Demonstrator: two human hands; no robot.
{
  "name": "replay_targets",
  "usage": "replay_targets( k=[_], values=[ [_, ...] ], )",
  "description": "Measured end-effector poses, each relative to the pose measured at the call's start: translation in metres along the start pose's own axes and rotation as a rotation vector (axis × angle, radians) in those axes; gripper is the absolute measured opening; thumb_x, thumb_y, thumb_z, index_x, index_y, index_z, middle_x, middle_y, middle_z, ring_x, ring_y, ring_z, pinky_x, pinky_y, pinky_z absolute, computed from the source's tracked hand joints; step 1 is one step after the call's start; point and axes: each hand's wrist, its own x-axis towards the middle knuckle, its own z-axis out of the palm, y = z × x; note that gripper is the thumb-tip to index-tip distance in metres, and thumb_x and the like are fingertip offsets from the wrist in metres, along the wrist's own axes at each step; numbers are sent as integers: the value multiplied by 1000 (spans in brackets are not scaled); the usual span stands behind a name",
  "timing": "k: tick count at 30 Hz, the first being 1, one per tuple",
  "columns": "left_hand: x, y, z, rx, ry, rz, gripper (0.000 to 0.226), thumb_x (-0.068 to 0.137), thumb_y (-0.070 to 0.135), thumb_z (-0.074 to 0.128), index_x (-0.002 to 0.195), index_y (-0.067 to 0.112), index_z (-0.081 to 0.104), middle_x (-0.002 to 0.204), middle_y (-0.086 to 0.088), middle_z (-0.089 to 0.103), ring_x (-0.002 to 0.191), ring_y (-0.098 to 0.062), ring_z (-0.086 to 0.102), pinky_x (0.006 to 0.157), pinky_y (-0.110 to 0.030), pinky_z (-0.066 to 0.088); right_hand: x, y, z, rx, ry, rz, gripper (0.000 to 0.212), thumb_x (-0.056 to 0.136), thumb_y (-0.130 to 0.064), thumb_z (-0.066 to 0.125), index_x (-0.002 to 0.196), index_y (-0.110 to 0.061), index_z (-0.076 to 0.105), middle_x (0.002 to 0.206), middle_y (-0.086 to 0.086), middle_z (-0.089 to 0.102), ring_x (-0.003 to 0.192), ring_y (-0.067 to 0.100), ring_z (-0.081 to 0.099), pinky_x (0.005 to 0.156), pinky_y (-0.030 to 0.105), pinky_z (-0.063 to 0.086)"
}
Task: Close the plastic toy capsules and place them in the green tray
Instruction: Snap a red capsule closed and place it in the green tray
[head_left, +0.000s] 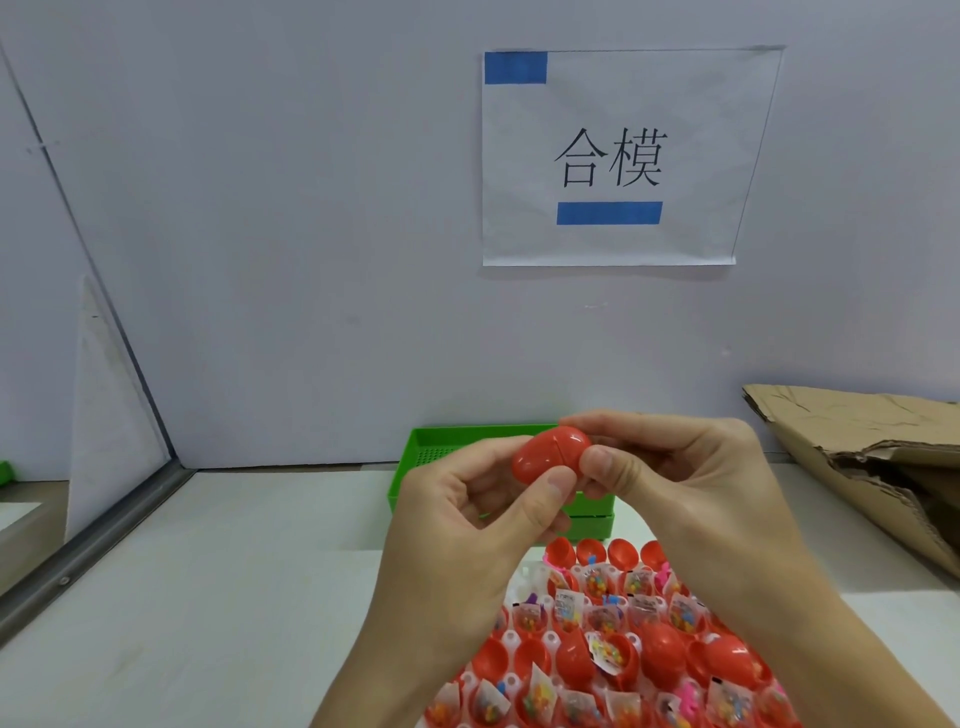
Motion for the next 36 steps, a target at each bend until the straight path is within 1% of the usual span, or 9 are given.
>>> replay_targets(
  k=[7, 11, 18, 22, 26, 28, 30, 32, 36],
  values=[
    [1, 0, -2, -11, 5, -5, 30, 66, 44, 74, 91, 29, 79, 79, -1, 77, 67, -16, 73, 63, -20, 58, 0, 1, 1, 18, 8, 4, 17, 64, -29, 73, 80, -29, 80, 81, -2, 79, 76, 12, 75, 67, 13, 55],
    [1, 0, -3, 4, 6, 9, 28, 65, 43, 74, 89, 29, 77, 76, -1, 77, 64, -16, 73, 62, -19, 58, -1, 0, 1, 20, 2, 6, 22, 64, -34, 73, 85, -32, 81, 81, -3, 79, 77, 12, 75, 68, 13, 56],
    [2, -1, -4, 50, 1, 41, 21, 65, 44, 72, 83, 34, 77, 71, 0, 75, 59, -13, 71, 59, -19, 57, 0, 1, 2, -1, -1, 45, 22, 66, -26, 73, 86, -23, 78, 81, -3, 79, 77, 12, 76, 67, 13, 56],
    [2, -2, -7, 112, -37, 40, 22, 71, 43, 69, 86, 28, 76, 69, 0, 74, 59, -13, 69, 58, -21, 56, 0, 0, 1, -32, -21, 70, 20, 66, -21, 72, 85, -22, 78, 78, -3, 78, 72, 11, 75, 63, 13, 56],
    [2, -5, -7, 180, -72, 37, 17, 81, 31, 64, 90, 22, 75, 70, -2, 72, 59, -12, 67, 58, -21, 54, 0, 1, -1, -86, -44, 70, 22, 66, -19, 73, 87, -15, 79, 73, 3, 76, 62, 10, 71, 61, 15, 55],
    [2, -7, -8, 225, -83, 32, 17, 85, 31, 61, 93, 21, 73, 72, -2, 72, 61, -11, 66, 60, -21, 53, -1, 2, 0, -125, -51, 66, 21, 68, -22, 73, 87, -19, 79, 73, -2, 76, 63, 9, 71, 61, 15, 55],
    [1, -9, -8, 252, -91, 32, 24, 84, 39, 58, 94, 22, 71, 73, 0, 72, 63, -9, 65, 61, -20, 52, -2, 4, 1, -147, -51, 72, 17, 70, -28, 72, 85, -28, 79, 73, -5, 77, 64, 8, 72, 61, 15, 55],
    [1, -8, -7, 240, -99, 28, 31, 84, 46, 55, 96, 22, 71, 73, 0, 71, 63, -9, 65, 61, -21, 52, -2, 6, 1, -151, -54, 88, 14, 73, -33, 70, 84, -30, 78, 72, -5, 76, 63, 9, 72, 61, 16, 55],
    [0, -8, -3, 107, -122, -8, 24, 88, 39, 56, 106, 24, 59, 68, -3, 70, 59, -12, 62, 59, -21, 50, -1, 7, -3, -133, -106, 134, 21, 80, -34, 67, 96, -22, 73, 69, 1, 73, 60, 13, 68, 62, 21, 53]
  ],
)
